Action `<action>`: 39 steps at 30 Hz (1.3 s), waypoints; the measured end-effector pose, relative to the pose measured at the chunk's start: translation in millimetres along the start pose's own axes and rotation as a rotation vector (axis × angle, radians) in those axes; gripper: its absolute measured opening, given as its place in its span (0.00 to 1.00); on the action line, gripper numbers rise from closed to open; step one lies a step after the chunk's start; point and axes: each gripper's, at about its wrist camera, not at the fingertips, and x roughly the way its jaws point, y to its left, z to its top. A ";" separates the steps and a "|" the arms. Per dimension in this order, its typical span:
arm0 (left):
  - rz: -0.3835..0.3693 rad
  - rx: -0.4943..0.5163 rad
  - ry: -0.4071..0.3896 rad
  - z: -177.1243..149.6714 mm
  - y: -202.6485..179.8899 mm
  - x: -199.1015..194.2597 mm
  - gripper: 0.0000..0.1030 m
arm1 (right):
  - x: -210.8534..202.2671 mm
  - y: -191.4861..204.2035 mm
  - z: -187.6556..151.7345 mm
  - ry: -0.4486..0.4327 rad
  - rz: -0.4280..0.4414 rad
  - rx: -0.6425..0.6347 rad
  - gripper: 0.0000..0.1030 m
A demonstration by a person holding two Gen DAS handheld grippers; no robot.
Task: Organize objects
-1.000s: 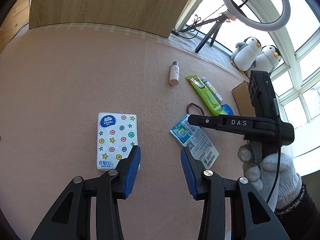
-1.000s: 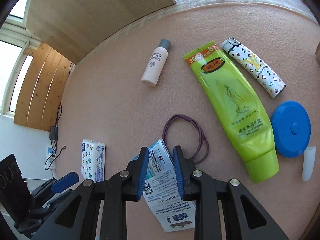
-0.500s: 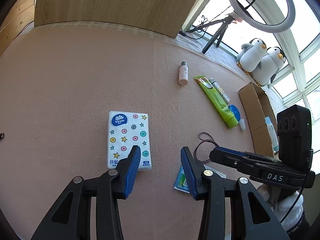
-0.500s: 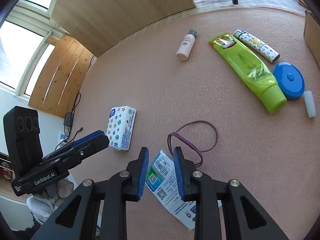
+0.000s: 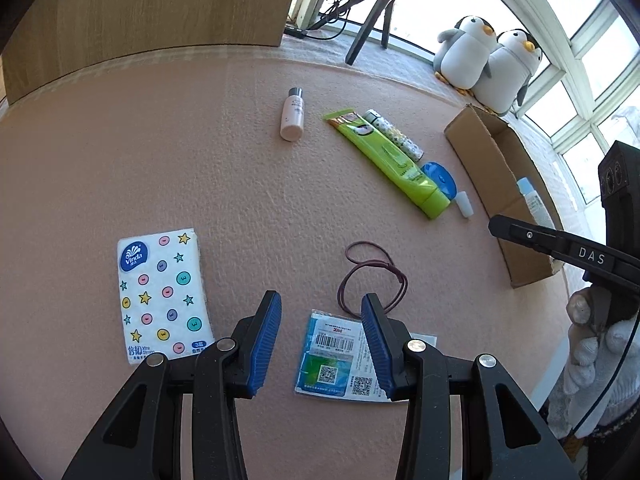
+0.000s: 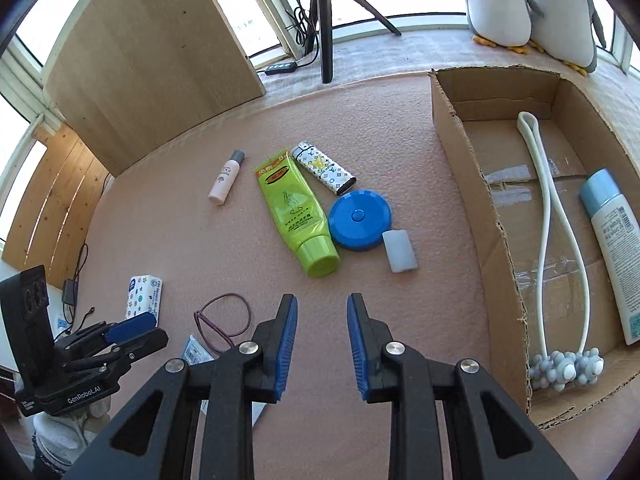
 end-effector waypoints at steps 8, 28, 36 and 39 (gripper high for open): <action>-0.008 0.041 0.019 4.5 -22.8 16.5 0.44 | 24.6 -12.7 21.7 0.028 -0.084 0.029 0.23; -0.026 0.074 0.051 11.4 -17.1 30.6 0.44 | 66.9 -8.1 39.2 0.117 -0.315 -0.098 0.20; -0.018 0.093 0.070 21.1 -23.0 53.2 0.29 | 61.4 -12.8 34.4 0.111 -0.274 -0.070 0.16; -0.016 0.082 0.068 26.0 -23.5 57.9 0.06 | 58.2 -15.5 32.5 0.109 -0.255 -0.059 0.14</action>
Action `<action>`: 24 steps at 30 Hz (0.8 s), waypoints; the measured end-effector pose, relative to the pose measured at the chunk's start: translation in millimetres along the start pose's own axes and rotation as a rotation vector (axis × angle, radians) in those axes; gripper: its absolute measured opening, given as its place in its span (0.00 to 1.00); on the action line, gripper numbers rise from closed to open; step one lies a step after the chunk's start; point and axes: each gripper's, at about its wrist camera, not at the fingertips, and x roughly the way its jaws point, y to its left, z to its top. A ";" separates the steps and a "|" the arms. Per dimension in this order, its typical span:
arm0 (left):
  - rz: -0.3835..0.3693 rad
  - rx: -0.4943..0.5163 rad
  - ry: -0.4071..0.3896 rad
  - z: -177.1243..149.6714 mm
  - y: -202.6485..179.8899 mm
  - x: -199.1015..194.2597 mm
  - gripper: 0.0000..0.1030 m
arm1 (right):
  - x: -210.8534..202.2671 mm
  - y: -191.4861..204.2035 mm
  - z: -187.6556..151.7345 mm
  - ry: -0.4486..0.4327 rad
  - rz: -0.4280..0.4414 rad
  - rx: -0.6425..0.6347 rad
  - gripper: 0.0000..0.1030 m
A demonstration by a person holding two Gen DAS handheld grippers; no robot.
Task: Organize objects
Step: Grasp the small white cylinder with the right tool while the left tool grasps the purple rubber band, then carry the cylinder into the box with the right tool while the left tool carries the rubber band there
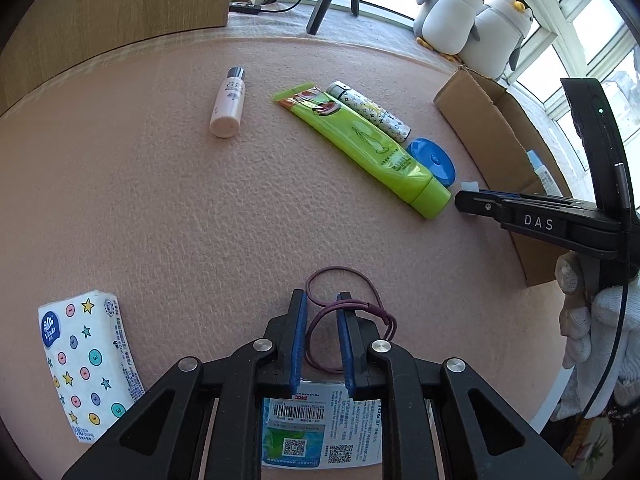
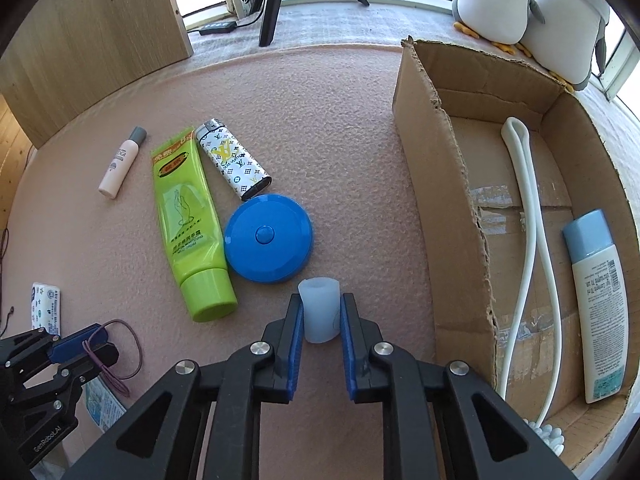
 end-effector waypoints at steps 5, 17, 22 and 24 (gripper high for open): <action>-0.011 -0.025 -0.023 2.0 0.0 -4.8 0.01 | -8.8 -4.9 -7.0 -0.016 0.050 0.019 0.12; -0.050 -0.022 -0.101 15.5 -25.9 -40.1 0.01 | -56.3 -24.4 -25.5 -0.088 0.184 0.062 0.12; -0.072 0.018 -0.139 30.4 -53.5 -54.7 0.01 | -87.8 -39.2 -31.4 -0.152 0.194 0.061 0.12; -0.082 0.034 -0.149 37.2 -68.0 -56.8 0.01 | -99.2 -47.6 -31.5 -0.177 0.189 0.061 0.12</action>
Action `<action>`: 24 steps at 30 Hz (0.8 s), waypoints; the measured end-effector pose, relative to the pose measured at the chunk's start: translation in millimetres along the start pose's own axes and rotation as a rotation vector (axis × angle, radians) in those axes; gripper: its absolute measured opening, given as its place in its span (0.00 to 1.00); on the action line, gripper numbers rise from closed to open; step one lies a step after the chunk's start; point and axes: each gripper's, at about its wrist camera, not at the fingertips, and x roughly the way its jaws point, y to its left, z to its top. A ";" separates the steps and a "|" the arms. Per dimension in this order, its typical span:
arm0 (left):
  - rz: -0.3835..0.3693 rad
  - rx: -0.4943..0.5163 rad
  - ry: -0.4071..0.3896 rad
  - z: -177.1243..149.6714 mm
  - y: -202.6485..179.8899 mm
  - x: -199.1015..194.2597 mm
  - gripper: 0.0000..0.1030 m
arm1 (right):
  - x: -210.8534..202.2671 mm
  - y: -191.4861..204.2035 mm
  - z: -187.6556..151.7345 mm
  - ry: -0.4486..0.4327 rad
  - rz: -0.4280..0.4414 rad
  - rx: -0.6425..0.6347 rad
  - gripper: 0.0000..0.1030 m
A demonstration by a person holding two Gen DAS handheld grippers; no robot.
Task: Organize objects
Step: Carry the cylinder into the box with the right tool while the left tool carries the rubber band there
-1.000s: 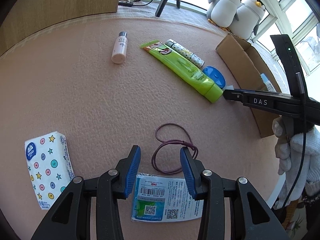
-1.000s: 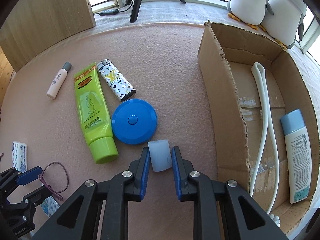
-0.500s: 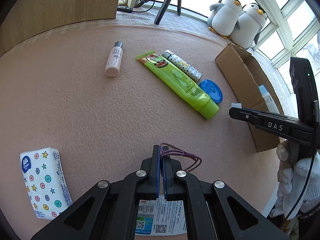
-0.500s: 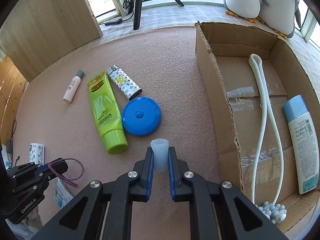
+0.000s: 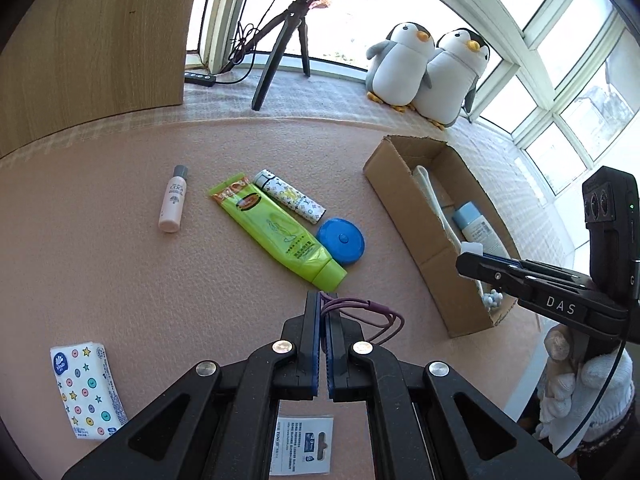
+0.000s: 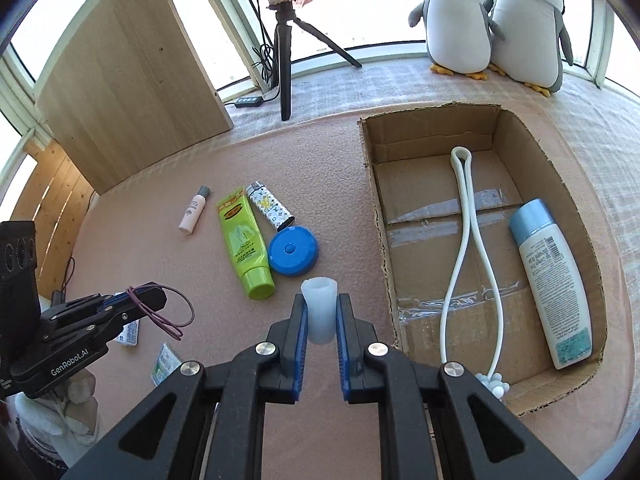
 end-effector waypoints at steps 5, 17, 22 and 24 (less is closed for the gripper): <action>-0.036 0.038 -0.018 18.6 -38.4 8.4 0.01 | -29.1 -25.7 3.5 -0.060 -0.035 0.008 0.12; -0.103 0.119 -0.011 49.9 -141.7 58.5 0.01 | -48.6 -99.0 -0.8 -0.066 -0.089 0.066 0.12; -0.100 0.134 0.003 54.2 -165.5 79.0 0.01 | -49.4 -114.4 -0.2 -0.064 -0.091 0.074 0.12; -0.099 0.137 0.005 54.4 -170.9 83.6 0.01 | -50.2 -118.6 -0.7 -0.065 -0.091 0.077 0.12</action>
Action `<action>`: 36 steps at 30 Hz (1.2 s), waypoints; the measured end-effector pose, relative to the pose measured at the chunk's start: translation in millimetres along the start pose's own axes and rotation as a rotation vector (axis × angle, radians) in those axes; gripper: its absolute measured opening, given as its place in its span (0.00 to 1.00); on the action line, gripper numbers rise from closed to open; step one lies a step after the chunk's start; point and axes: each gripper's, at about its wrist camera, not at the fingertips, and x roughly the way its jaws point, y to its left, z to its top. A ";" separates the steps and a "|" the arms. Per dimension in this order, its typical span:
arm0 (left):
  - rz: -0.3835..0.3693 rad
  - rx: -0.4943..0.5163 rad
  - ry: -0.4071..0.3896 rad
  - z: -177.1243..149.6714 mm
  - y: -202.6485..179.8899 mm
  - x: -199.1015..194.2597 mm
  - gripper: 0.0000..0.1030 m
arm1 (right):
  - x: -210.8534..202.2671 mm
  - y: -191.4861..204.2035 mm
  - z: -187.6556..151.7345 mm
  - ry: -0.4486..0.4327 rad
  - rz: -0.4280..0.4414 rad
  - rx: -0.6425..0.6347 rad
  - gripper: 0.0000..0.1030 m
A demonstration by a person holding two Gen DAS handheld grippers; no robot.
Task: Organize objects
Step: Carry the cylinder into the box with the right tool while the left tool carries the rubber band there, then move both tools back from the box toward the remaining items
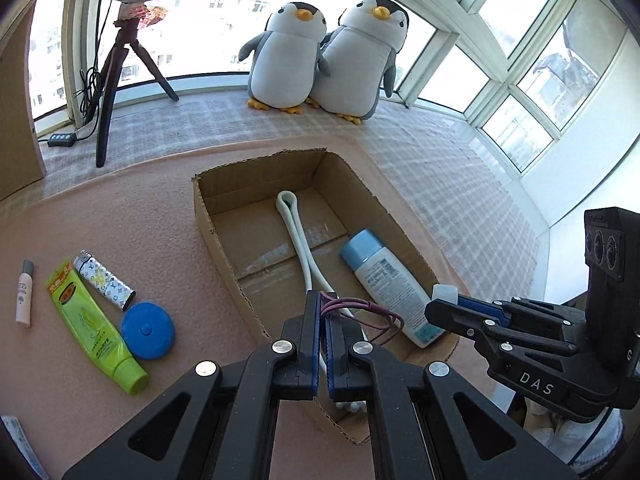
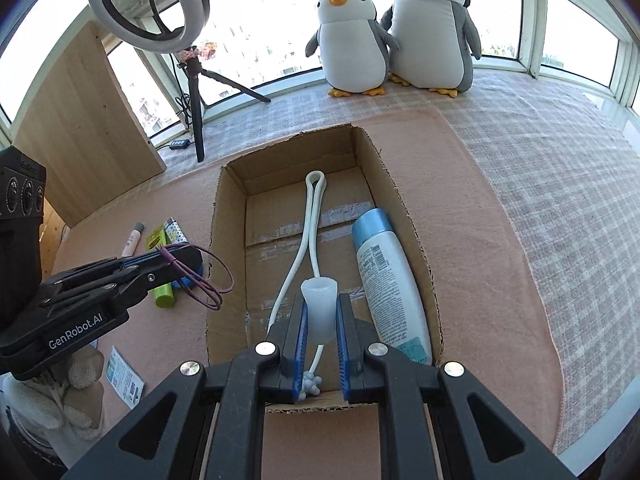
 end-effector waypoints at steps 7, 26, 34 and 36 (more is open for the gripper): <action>-0.002 -0.013 0.010 2.9 -3.5 7.6 0.03 | 0.8 -6.9 3.6 0.001 -0.011 -0.004 0.23; 0.032 -0.063 0.022 -16.3 37.0 -14.4 0.32 | 5.7 8.7 6.2 0.016 0.085 0.030 0.36; 0.105 -0.174 0.037 -59.6 101.6 -41.9 0.39 | 27.9 56.2 9.7 0.069 0.183 -0.051 0.38; 0.130 -0.202 0.039 -70.4 119.5 -50.2 0.43 | 33.3 69.0 10.6 0.078 0.198 -0.070 0.38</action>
